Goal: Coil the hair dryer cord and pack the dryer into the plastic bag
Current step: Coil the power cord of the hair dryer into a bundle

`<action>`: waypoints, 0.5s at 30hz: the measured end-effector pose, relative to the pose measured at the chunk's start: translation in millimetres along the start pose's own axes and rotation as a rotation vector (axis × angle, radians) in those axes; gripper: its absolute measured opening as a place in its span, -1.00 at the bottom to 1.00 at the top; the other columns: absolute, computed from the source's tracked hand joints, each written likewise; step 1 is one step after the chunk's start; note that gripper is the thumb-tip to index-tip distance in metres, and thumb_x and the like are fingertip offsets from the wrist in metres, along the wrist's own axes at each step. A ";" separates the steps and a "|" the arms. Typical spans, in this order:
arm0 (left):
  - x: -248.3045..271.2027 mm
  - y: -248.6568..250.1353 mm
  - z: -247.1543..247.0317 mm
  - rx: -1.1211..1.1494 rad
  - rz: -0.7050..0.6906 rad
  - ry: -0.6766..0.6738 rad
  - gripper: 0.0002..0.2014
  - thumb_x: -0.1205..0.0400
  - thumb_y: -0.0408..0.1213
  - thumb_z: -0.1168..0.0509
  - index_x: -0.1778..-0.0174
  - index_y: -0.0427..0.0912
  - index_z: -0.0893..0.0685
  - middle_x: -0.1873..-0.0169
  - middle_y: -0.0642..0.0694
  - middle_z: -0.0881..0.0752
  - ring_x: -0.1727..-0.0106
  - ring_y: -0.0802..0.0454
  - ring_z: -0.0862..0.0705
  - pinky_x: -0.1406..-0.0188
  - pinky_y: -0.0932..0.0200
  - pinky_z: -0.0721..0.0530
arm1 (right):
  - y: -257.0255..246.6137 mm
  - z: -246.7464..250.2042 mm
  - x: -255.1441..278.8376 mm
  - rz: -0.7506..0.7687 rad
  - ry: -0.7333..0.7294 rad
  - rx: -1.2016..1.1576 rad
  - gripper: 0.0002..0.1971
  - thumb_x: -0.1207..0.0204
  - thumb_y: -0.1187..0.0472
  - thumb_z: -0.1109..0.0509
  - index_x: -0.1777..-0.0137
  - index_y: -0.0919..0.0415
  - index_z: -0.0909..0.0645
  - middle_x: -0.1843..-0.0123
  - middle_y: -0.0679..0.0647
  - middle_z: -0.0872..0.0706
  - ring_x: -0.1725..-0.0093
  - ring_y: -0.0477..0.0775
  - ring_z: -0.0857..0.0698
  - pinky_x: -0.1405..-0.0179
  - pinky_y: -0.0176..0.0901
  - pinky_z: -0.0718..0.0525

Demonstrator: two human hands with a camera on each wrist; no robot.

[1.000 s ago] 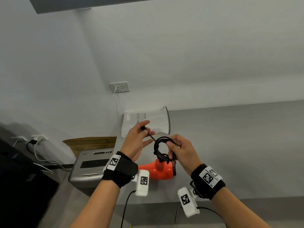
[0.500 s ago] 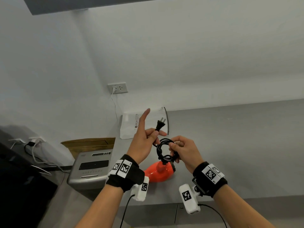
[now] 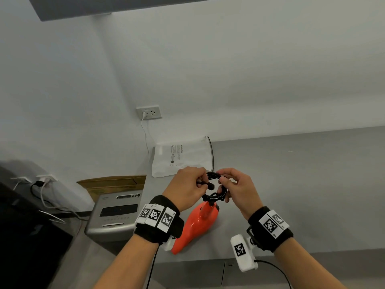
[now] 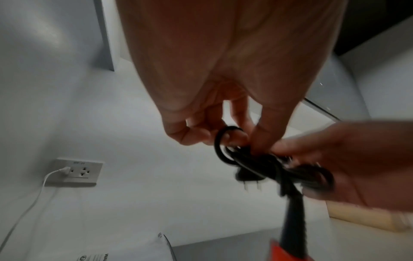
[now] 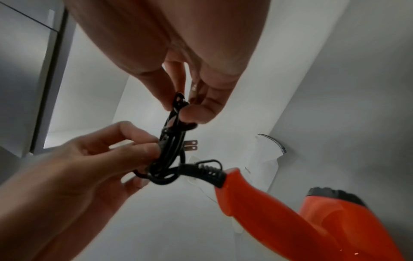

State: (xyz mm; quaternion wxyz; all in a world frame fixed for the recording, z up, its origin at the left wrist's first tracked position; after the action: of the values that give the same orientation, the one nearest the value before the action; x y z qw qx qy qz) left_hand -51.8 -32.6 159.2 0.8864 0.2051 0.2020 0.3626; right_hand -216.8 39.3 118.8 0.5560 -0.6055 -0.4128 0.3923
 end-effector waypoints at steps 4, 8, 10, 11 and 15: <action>-2.9 -1.2 -7.4 0.044 0.117 0.135 -0.84 -0.57 -0.18 -0.49 0.06 -0.01 -0.62 0.06 0.08 -0.60 0.09 0.10 -0.60 0.03 0.15 -0.65 | -8.2 -4.9 0.4 0.051 -0.028 -0.006 -0.82 -0.65 0.47 -0.34 -0.15 0.31 -0.70 0.11 0.19 -0.72 0.34 0.20 -0.76 0.53 -0.07 -0.67; -6.8 -0.5 -12.0 0.137 0.227 0.110 -0.63 -0.62 -0.10 -0.46 -0.31 -0.01 -0.55 -0.24 0.04 -0.52 -0.06 0.13 -0.65 -0.14 0.16 -0.69 | -5.6 -4.1 4.2 0.048 -0.067 -0.097 -0.83 -0.66 0.50 -0.31 -0.15 0.37 -0.68 0.12 0.29 -0.76 0.31 0.27 -0.74 0.51 -0.05 -0.68; -7.4 2.2 -18.0 0.175 0.232 0.070 -0.76 -0.68 -0.12 -0.39 -0.24 -0.05 -0.65 -0.04 0.02 -0.74 -0.02 0.05 -0.76 -0.09 0.12 -0.74 | -3.7 -5.0 5.2 0.058 -0.088 -0.096 -0.82 -0.66 0.50 -0.30 -0.14 0.33 -0.67 0.13 0.31 -0.76 0.30 0.23 -0.73 0.48 -0.02 -0.69; -7.8 2.2 -21.5 0.204 0.233 0.084 -0.83 -0.69 -0.13 -0.37 -0.16 -0.05 -0.69 0.08 0.02 -0.80 0.04 0.03 -0.79 -0.02 0.10 -0.76 | -3.0 -5.8 5.0 0.072 -0.084 -0.059 -0.81 -0.65 0.49 -0.30 -0.14 0.28 -0.67 0.11 0.28 -0.77 0.29 0.18 -0.74 0.44 0.00 -0.71; -10.4 0.4 -27.8 0.366 0.255 0.141 -0.90 -0.65 -0.14 -0.43 0.04 -0.07 -0.69 0.28 -0.02 -0.80 0.31 0.11 -0.76 0.25 0.17 -0.73 | -0.2 0.9 -0.6 0.193 -0.042 0.375 -0.72 -0.56 0.34 -0.44 -0.20 0.04 -0.62 -0.14 0.02 -0.70 -0.05 -0.10 -0.72 0.02 -0.13 -0.79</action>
State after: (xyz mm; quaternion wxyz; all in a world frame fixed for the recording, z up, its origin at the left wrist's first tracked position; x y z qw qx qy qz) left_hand -73.0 -33.9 138.3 0.7651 0.3603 0.2982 0.4425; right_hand -217.9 39.1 119.0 0.6101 -0.5197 -0.2842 0.5262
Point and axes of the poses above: each hand's wrist, its own x-axis away from the middle knuckle, its own z-axis out of the back of the hand, y = z × x, the point moved 1 cm from there along -x, towards the middle knuckle
